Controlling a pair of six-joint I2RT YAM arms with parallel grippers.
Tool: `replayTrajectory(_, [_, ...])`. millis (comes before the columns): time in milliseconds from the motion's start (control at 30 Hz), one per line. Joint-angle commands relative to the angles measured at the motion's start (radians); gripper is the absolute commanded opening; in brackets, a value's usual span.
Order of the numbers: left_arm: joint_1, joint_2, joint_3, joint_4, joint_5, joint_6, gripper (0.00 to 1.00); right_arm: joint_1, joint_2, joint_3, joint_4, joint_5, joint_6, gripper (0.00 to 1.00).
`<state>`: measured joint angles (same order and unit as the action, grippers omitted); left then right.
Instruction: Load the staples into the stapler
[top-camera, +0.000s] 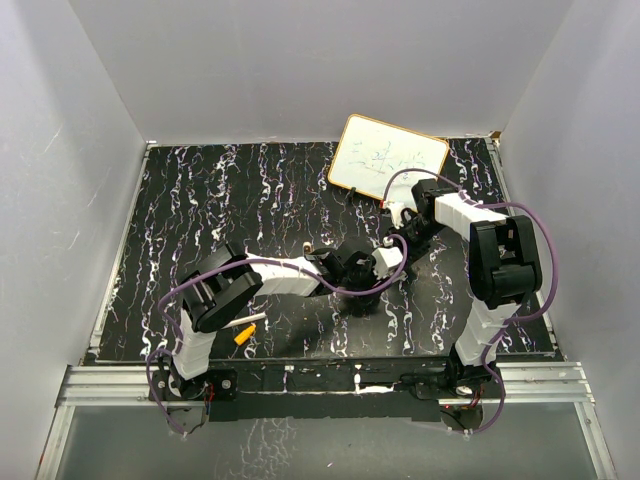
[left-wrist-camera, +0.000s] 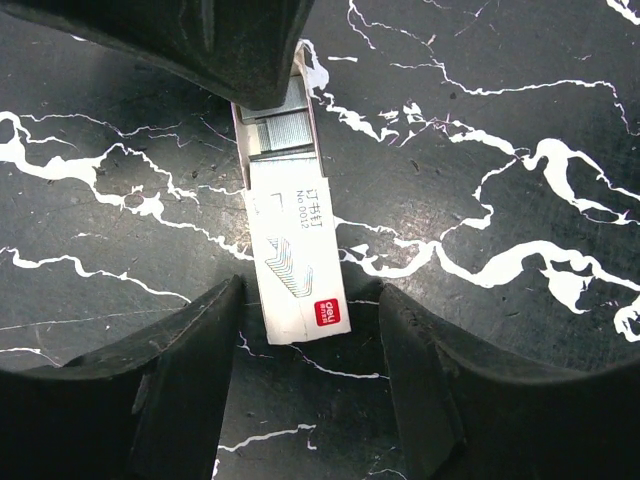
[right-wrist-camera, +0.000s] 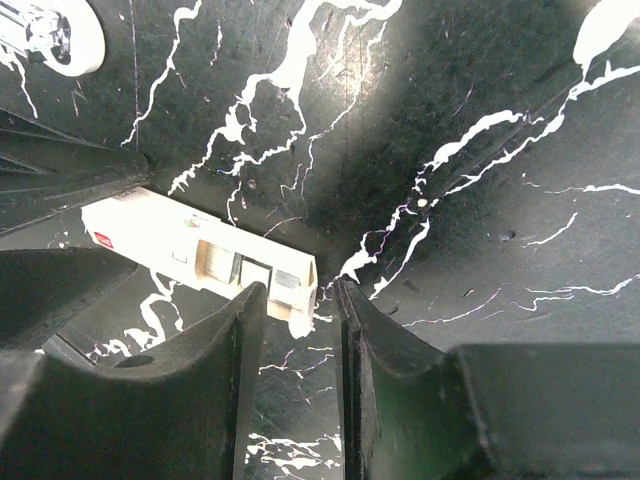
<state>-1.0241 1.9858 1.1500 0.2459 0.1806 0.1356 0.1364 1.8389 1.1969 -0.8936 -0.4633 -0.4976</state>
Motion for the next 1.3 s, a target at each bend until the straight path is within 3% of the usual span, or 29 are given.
replayTrajectory(0, [-0.004, -0.011, 0.006, -0.081, -0.014, 0.004, 0.57, -0.003, -0.052, 0.047, 0.009, -0.024, 0.000, 0.36])
replayTrajectory(500, [-0.004, -0.022, 0.002, -0.082, -0.010, 0.007, 0.46, -0.003, -0.048, 0.019, 0.036, 0.017, 0.010, 0.31])
replayTrajectory(933, [-0.004, -0.026, -0.015, -0.074, -0.006, 0.010, 0.39, -0.012, -0.050, 0.019, 0.034, 0.029, 0.002, 0.09])
replayTrajectory(1267, [-0.004, -0.030, -0.038, -0.062, 0.006, 0.004, 0.35, -0.017, -0.057, 0.041, 0.018, 0.055, -0.007, 0.08])
